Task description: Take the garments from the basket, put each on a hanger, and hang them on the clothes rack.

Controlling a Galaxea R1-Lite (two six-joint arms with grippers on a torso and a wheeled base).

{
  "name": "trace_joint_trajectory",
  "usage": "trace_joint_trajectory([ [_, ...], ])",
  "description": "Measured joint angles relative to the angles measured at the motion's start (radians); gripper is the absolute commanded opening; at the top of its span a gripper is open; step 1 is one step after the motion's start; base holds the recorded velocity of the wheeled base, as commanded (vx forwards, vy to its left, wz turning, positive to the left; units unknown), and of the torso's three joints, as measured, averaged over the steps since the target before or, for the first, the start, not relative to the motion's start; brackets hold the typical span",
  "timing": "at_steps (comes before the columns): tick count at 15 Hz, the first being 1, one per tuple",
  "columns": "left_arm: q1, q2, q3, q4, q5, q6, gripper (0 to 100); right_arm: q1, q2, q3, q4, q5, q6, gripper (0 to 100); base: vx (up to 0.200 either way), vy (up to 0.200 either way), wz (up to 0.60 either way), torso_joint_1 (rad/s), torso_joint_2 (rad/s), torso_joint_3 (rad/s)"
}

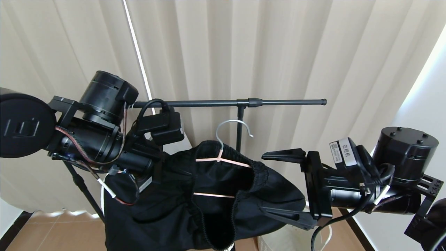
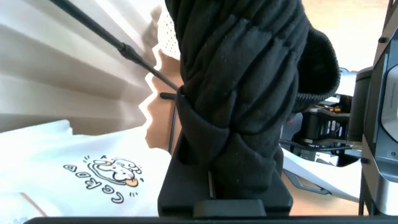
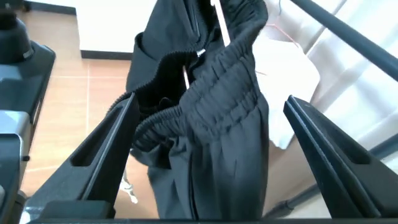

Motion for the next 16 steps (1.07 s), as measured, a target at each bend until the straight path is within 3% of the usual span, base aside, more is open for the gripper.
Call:
trace_joint_trajectory([
  [4,0.050,-0.060,0.030,-0.001,0.000,-0.004,0,-0.105,0.017,-0.033,-0.002,0.120,0.062,100,0.000,0.000,0.00,0.000,0.00,0.000],
  [9,0.090,-0.134,0.049,-0.003,-0.002,-0.110,0,-0.142,0.100,-0.056,-0.011,0.129,0.063,100,0.000,0.000,0.00,0.000,0.00,0.000],
  [16,0.101,-0.221,0.122,-0.080,-0.002,-0.186,0,-0.158,0.240,-0.096,-0.014,0.127,0.054,100,0.000,0.000,0.00,0.000,0.00,0.000],
])
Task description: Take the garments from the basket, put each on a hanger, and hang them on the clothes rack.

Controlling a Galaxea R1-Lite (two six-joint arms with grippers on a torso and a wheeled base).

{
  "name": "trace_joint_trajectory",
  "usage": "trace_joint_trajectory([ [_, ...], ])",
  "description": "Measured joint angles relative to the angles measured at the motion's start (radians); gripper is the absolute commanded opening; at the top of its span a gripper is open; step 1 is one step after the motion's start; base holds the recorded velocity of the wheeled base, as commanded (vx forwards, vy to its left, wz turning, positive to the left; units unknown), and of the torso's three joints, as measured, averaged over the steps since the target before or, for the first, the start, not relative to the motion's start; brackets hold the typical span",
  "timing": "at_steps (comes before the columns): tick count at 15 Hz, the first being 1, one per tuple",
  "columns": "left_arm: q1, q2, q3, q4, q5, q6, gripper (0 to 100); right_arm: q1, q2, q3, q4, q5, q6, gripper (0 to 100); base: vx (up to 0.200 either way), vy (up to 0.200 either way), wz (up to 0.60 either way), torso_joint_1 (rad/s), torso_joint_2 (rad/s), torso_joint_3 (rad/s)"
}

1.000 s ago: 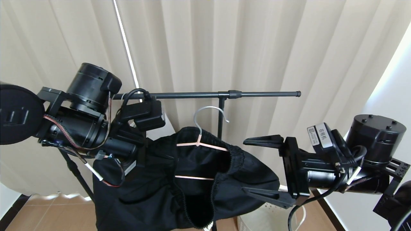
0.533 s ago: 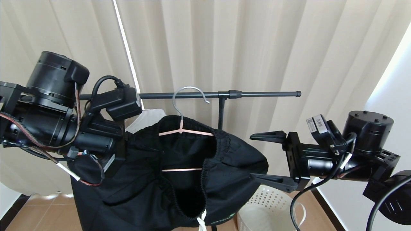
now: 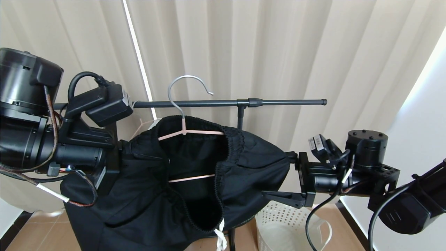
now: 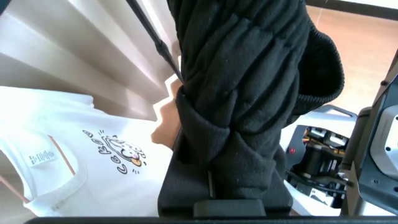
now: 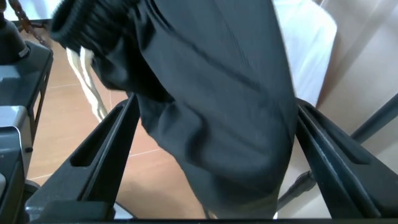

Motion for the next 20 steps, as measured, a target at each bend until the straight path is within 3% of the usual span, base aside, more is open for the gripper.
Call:
trace_joint_trajectory([
  [6,0.000,-0.048,0.026,-0.017,0.000,-0.035,0,-0.020,0.078,-0.025,0.002,-0.002,-0.026,100,0.000,0.000,0.00,0.000,0.00,0.000],
  [7,0.000,-0.057,0.030,-0.017,0.000,-0.040,0,-0.023,0.084,-0.028,0.002,-0.002,-0.026,0,0.000,0.000,0.00,0.000,0.00,0.000],
  [16,0.006,-0.133,0.085,-0.020,0.000,-0.102,0,-0.071,0.125,-0.074,0.003,-0.003,-0.024,0,0.000,0.000,0.00,0.000,0.00,0.000],
  [20,0.022,-0.169,0.134,-0.102,0.001,-0.148,0,-0.092,0.143,-0.096,0.006,-0.003,-0.020,0,0.000,0.000,0.00,0.000,0.00,0.000],
])
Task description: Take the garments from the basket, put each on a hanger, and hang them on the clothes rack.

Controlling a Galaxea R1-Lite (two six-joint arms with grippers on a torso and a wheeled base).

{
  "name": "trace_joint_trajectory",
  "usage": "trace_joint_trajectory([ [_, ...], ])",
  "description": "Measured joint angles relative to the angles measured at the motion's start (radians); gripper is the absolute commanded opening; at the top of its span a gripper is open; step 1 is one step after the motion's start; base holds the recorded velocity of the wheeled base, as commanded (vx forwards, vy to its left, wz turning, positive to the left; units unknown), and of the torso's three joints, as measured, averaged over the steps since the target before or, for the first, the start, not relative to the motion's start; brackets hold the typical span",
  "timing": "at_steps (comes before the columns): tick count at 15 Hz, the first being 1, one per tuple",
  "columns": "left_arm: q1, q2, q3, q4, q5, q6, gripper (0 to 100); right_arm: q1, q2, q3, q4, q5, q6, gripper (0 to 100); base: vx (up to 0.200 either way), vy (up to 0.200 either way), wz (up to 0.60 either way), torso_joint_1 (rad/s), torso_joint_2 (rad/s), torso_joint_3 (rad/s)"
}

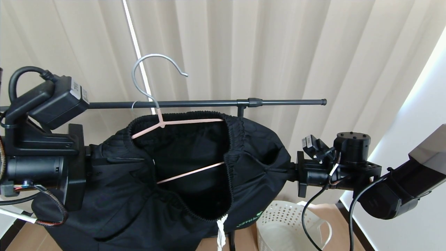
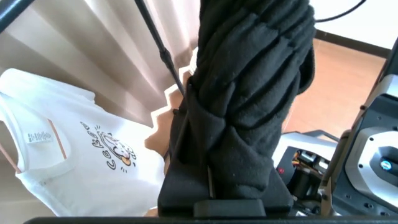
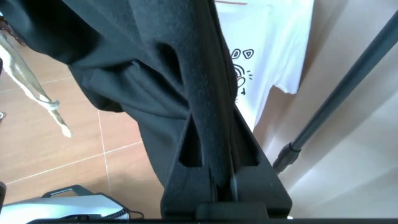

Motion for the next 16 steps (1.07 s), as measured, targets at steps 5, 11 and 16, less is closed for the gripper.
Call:
trace_joint_trajectory([
  [5,0.002,-0.041,0.037,-0.037,0.000,-0.051,0,-0.001,0.012,-0.007,0.004,0.000,-0.001,0,0.000,0.000,0.00,0.000,0.00,0.000],
  [11,0.004,-0.052,0.045,-0.040,0.000,-0.056,0,0.000,0.009,0.001,0.002,-0.005,-0.001,100,0.000,0.000,0.00,0.000,0.00,0.000],
  [16,0.021,-0.032,0.099,-0.041,0.006,-0.056,0,0.004,-0.062,0.029,-0.005,-0.005,-0.004,100,0.000,0.000,0.00,0.000,0.00,0.000],
])
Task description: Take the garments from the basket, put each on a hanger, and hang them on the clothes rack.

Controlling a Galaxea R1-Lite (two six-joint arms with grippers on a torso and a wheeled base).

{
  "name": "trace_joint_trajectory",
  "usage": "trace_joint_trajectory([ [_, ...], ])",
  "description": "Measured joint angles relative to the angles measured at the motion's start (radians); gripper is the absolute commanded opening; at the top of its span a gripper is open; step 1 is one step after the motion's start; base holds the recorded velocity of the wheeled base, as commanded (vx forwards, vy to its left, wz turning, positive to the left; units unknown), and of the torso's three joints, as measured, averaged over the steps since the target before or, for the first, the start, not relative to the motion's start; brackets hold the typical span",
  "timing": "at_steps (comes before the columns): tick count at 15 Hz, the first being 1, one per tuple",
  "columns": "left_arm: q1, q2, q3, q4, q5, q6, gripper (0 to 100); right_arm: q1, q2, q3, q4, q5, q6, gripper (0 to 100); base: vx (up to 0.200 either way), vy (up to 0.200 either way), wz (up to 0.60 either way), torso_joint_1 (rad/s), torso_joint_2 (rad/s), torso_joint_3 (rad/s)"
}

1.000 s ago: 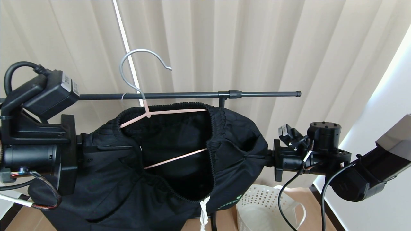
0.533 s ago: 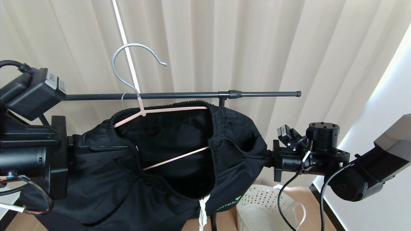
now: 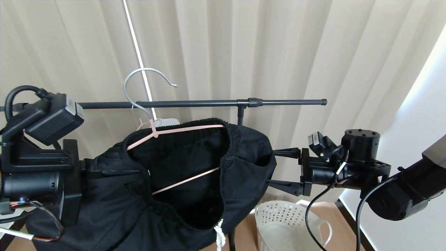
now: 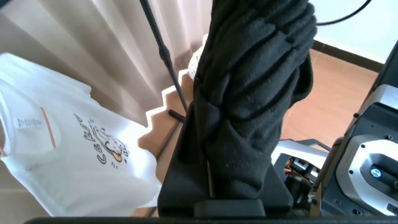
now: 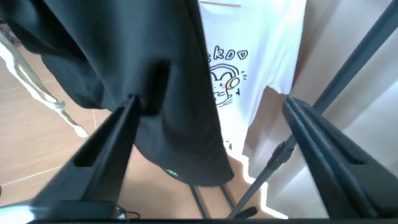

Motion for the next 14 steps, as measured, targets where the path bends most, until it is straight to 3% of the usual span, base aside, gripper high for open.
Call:
trace_joint_trajectory([
  [5,0.048,0.066,0.043,-0.034,0.001,0.000,0,0.007,-0.112,0.038,0.001,0.000,0.000,100,0.000,0.000,0.00,0.000,0.00,0.000],
  [10,0.106,0.171,0.118,-0.197,0.013,-0.003,0,0.029,-0.192,0.067,0.001,0.000,0.000,100,0.000,0.000,0.00,0.000,0.00,0.000],
  [14,0.113,0.252,0.162,-0.321,0.027,-0.080,0,0.031,-0.208,0.069,0.001,0.000,0.000,100,0.000,0.000,0.00,0.000,0.00,0.000],
])
